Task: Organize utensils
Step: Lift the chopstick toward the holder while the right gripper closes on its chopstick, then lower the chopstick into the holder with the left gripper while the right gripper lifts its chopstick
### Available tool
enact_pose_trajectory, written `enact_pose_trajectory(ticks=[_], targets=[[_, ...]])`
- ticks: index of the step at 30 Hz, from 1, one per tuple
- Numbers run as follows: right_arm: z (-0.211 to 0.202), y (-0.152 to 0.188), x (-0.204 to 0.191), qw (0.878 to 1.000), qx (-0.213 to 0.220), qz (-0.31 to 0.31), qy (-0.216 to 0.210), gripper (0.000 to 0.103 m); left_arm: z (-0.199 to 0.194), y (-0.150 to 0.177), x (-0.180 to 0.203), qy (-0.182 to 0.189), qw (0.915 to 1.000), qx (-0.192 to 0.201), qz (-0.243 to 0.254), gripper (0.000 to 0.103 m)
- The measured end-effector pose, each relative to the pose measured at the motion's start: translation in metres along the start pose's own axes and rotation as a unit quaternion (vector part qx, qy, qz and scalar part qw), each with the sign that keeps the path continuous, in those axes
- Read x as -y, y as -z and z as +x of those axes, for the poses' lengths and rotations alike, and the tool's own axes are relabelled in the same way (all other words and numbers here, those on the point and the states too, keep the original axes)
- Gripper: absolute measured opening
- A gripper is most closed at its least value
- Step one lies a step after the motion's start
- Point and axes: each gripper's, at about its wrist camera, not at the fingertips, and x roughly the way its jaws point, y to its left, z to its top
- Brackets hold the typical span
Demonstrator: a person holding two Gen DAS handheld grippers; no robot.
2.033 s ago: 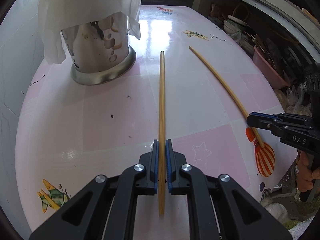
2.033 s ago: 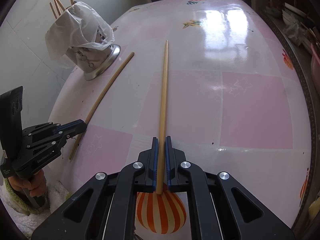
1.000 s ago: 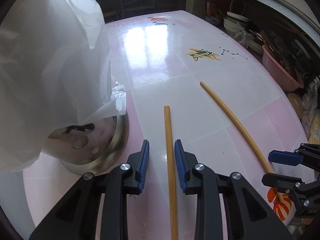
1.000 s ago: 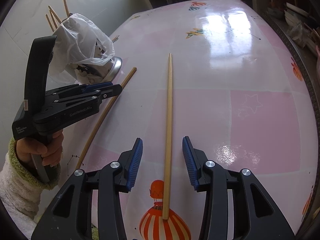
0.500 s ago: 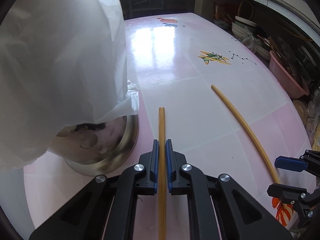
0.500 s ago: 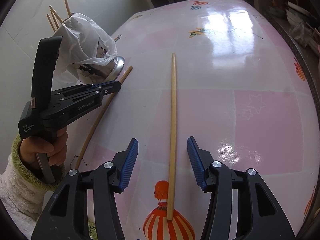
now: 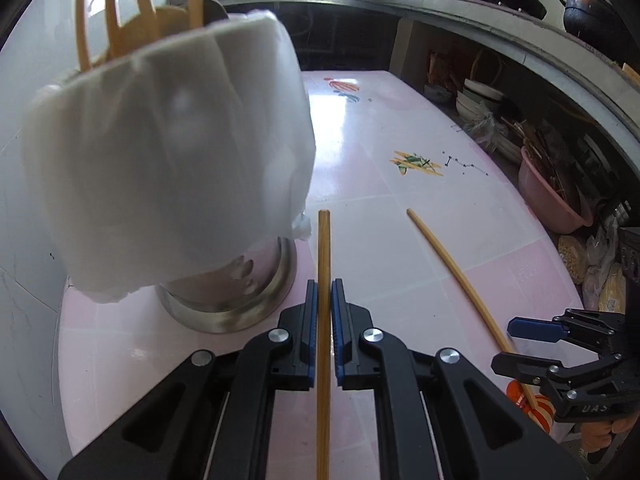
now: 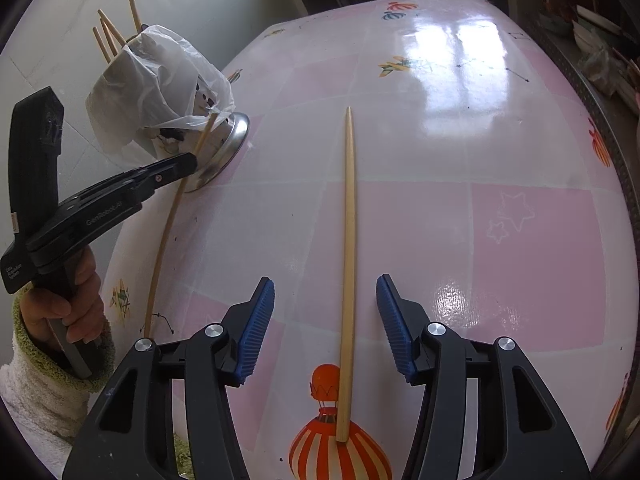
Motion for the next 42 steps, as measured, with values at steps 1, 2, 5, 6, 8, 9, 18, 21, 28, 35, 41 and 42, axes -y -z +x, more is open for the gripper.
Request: enact_pose_trajectory(ticks=[1,2,5,6,8,9,18,21,28,35,41,42], targets=[[-0.002,-0.003,-0.002,1.0,0.004,-0.005,0.001,0.051,-0.009,0.001,-0.002,0.002,0.9999,0.012,-0.002,0.006],[-0.003,-0.005,-0.004,1.0,0.01,-0.011,0.003,0.051,-0.017,0.001,-0.003,0.002,0.9997,0.023,-0.007,0.006],[-0.003,-0.017,-0.01,0.999,0.022,-0.029,0.01,0.051,-0.038,0.002,-0.012,0.009,0.9982,0.053,-0.027,0.006],[-0.001,-0.022,-0.012,0.999,0.024,-0.032,0.012,0.051,-0.045,0.003,-0.014,0.01,0.9975,0.062,-0.033,0.006],[0.002,-0.032,-0.015,0.999,0.028,-0.04,0.022,0.051,-0.056,0.006,-0.019,0.011,0.9958,0.08,-0.043,0.006],[0.004,-0.036,-0.015,0.998,0.031,-0.044,0.028,0.051,-0.061,0.007,-0.022,0.012,0.9949,0.087,-0.048,0.006],[0.026,-0.064,-0.016,0.995,0.024,-0.07,0.073,0.037,-0.09,0.016,-0.038,0.024,0.9885,0.138,-0.057,0.006],[0.035,-0.066,-0.017,0.993,0.014,-0.078,0.091,0.032,-0.095,0.022,-0.042,0.032,0.9872,0.145,-0.058,0.006],[0.051,-0.061,-0.018,0.987,0.0,-0.096,0.129,0.009,-0.102,0.026,-0.041,0.047,0.9843,0.162,-0.053,0.006],[0.037,-0.057,-0.015,0.991,0.017,-0.073,0.112,0.005,-0.112,0.028,-0.043,0.057,0.9808,0.18,-0.049,0.006],[0.0,-0.064,-0.008,0.996,0.052,-0.042,0.065,0.005,-0.122,0.03,-0.043,0.061,0.9775,0.197,-0.045,0.006],[-0.008,-0.065,-0.008,0.996,0.06,-0.038,0.055,0.005,-0.124,0.031,-0.043,0.061,0.9769,0.2,-0.045,0.006]])
